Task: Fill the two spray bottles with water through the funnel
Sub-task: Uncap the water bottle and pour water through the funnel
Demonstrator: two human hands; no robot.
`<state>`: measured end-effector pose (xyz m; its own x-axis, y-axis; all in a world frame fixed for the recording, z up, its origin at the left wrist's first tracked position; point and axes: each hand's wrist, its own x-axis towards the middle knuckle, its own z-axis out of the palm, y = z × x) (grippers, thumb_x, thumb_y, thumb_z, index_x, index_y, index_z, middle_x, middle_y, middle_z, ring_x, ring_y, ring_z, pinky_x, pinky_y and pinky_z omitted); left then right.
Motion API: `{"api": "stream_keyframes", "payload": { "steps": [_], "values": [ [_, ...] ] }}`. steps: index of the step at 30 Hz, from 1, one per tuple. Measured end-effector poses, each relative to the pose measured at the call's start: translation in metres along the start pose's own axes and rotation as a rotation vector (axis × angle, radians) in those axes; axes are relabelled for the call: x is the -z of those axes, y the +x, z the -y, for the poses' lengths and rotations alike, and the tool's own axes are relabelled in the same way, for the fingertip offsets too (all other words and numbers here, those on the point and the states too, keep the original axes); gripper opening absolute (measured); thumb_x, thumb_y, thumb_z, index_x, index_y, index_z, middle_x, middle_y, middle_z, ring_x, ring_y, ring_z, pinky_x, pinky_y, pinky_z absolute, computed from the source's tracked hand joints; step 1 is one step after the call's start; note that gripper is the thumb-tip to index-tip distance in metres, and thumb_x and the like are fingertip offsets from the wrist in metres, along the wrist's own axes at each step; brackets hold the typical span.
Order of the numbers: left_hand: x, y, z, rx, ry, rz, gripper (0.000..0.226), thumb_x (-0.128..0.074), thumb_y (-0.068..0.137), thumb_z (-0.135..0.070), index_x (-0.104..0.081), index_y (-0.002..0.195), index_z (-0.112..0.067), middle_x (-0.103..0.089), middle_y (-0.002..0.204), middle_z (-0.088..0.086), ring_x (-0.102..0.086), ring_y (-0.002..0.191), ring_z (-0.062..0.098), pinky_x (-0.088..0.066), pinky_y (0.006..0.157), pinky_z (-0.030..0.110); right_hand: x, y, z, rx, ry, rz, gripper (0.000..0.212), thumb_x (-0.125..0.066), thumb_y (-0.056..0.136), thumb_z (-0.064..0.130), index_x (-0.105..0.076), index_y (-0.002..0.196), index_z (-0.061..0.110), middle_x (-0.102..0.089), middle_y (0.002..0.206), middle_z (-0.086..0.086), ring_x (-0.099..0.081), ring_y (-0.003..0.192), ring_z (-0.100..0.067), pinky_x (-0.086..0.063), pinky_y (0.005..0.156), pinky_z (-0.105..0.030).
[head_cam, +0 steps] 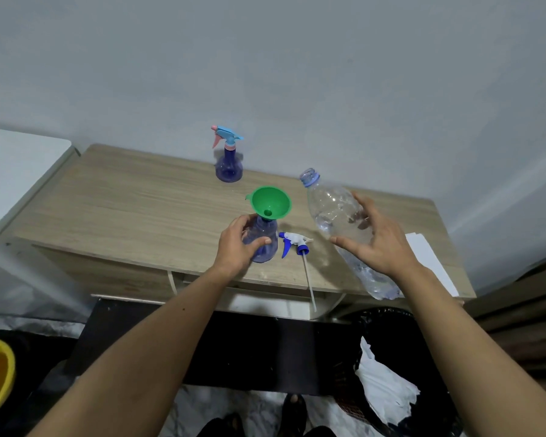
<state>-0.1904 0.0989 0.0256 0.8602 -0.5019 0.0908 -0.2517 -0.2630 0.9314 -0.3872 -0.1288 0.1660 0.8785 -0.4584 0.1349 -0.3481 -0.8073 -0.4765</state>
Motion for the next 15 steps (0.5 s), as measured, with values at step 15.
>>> {"api": "stream_keyframes", "payload": {
  "steps": [15],
  "values": [
    [0.001,-0.001,-0.004,-0.005,0.046,0.006,0.054,-0.092,0.080,-0.016,-0.066,0.127,-0.013,-0.072,0.120,0.002,-0.068,0.110,0.016,-0.055,0.097,0.024,-0.012,0.014,-0.005,-0.104,0.415,-0.174,0.095,-0.094,0.075,0.042,-0.038,0.152,0.042,-0.067,0.128,0.003,-0.067,0.113,-0.013,-0.055,0.100,-0.037]
  ]
}}
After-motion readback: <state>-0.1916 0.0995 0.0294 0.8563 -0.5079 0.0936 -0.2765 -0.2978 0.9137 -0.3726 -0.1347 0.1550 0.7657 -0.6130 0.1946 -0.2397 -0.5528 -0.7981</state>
